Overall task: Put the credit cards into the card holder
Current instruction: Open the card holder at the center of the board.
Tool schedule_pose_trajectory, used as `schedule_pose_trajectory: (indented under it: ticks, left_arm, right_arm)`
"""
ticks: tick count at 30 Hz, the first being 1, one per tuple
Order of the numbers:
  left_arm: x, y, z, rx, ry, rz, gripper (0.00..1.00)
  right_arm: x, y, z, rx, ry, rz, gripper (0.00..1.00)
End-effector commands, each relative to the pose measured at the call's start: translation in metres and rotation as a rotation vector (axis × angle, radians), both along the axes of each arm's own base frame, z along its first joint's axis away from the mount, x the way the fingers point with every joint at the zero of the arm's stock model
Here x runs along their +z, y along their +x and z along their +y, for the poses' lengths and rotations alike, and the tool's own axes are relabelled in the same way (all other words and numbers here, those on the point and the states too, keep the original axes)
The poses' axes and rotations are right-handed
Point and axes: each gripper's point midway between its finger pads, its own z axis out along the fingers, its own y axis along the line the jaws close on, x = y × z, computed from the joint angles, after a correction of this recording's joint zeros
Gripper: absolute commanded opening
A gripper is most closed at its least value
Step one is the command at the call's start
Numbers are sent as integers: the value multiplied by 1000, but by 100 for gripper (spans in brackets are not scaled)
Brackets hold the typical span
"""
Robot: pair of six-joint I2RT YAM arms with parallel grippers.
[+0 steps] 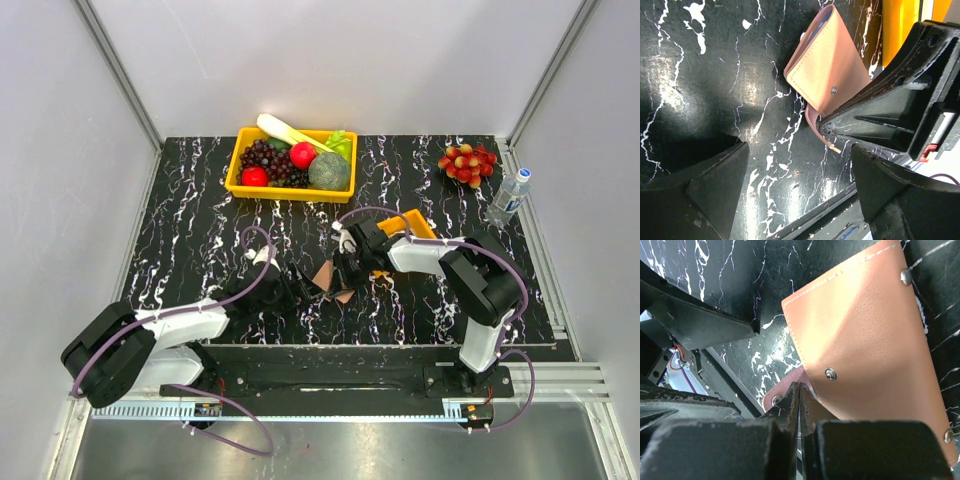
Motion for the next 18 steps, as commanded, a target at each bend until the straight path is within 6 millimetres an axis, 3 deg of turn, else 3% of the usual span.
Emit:
schedule_pose_trajectory:
  ticks: [1, 4, 18]
  left_arm:
    - [16, 5, -10, 15, -102, -26, 86]
    - [15, 4, -15, 9, -130, -16, 84]
    - [9, -1, -33, 15, -234, 41, 56]
  right_arm:
    - [13, 1, 13, -31, 65, -12, 4]
    - [8, 1, 11, -49, 55, -8, 4]
    - [-1, 8, 9, -80, 25, -18, 4]
